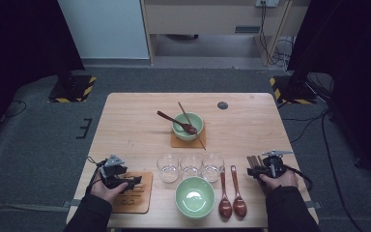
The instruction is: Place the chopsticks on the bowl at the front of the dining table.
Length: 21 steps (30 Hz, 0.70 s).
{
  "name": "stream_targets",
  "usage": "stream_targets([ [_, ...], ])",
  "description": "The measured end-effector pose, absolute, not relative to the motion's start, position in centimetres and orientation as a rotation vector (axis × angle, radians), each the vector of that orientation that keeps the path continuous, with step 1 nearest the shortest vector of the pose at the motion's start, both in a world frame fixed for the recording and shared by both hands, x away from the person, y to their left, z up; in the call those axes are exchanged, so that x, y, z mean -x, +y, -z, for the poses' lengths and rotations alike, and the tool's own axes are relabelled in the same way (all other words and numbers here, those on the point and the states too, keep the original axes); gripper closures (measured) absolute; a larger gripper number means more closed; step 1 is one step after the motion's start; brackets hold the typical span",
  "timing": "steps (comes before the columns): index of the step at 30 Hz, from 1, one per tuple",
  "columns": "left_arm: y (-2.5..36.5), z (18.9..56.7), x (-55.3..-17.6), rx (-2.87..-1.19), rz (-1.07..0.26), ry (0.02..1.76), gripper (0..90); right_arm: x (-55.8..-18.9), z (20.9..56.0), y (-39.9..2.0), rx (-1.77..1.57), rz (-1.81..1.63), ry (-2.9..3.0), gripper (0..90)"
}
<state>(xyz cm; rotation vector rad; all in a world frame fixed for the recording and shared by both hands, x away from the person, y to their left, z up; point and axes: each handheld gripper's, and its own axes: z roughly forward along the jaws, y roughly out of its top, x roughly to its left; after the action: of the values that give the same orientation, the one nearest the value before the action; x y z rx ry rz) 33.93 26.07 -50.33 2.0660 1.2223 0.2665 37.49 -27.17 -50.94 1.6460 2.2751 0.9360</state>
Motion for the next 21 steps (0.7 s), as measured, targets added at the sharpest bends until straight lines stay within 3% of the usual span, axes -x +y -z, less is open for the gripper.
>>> stream_targets([
  [21,26.09,50.31,-33.93,-2.064,-0.267,1.222,21.4,-37.39,51.15,-26.58,-1.622,-0.881,2.340,61.2],
])
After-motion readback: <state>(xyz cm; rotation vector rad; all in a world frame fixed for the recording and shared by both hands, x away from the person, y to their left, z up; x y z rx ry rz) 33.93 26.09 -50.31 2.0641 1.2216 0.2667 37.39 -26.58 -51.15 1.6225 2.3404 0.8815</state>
